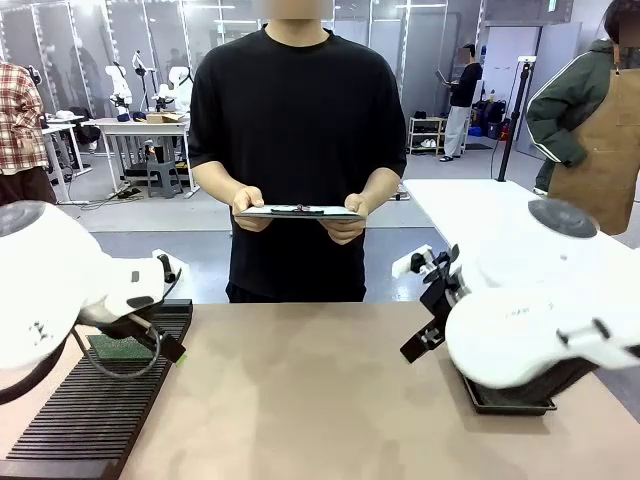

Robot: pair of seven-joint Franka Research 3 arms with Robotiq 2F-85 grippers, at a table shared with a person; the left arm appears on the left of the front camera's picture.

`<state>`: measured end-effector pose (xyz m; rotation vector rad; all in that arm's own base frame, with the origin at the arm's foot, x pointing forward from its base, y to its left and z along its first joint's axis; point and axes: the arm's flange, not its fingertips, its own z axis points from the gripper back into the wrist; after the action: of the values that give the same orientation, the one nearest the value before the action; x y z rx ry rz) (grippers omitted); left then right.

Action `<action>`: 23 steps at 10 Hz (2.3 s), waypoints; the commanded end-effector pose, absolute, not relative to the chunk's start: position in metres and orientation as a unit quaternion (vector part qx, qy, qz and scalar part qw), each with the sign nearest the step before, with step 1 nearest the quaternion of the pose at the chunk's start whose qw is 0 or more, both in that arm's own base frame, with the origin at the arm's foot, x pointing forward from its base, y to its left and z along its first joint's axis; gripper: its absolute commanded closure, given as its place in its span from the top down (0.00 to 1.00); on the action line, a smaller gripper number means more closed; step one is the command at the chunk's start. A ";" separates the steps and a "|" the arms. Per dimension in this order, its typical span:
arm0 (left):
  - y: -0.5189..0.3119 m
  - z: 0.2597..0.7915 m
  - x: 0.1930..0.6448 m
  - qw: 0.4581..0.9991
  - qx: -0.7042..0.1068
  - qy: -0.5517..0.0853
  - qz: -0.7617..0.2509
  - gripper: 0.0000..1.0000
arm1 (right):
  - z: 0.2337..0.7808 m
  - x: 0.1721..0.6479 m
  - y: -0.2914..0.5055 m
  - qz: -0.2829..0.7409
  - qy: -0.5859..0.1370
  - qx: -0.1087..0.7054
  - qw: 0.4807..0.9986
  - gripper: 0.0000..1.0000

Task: Inspect the PCB.
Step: Pick up the Blank PCB and present it to the human.

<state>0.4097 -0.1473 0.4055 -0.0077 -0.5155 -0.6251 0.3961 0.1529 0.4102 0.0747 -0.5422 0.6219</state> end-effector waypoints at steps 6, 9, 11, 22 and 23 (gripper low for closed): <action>-0.029 0.566 0.358 0.923 -0.223 -0.173 -0.262 1.00 | 0.549 0.347 0.024 0.249 -0.217 0.287 0.899 1.00; 0.039 0.598 0.307 0.906 -0.321 -0.224 -0.162 1.00 | 0.570 0.303 -0.027 0.189 -0.229 0.366 0.882 1.00; 0.075 0.595 0.279 0.891 -0.369 -0.250 -0.090 1.00 | 0.569 0.278 -0.059 0.151 -0.235 0.436 0.856 1.00; 0.150 0.549 0.231 0.857 -0.422 -0.294 0.010 1.00 | 0.546 0.237 -0.119 0.049 -0.235 0.461 0.854 1.00; 0.150 0.549 0.231 0.857 -0.422 -0.294 0.010 1.00 | 0.546 0.237 -0.119 0.049 -0.235 0.461 0.854 1.00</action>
<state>0.2308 0.1514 0.5494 -0.8783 -0.6196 0.0321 0.2370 -0.1187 0.5465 0.9713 -0.4898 0.0862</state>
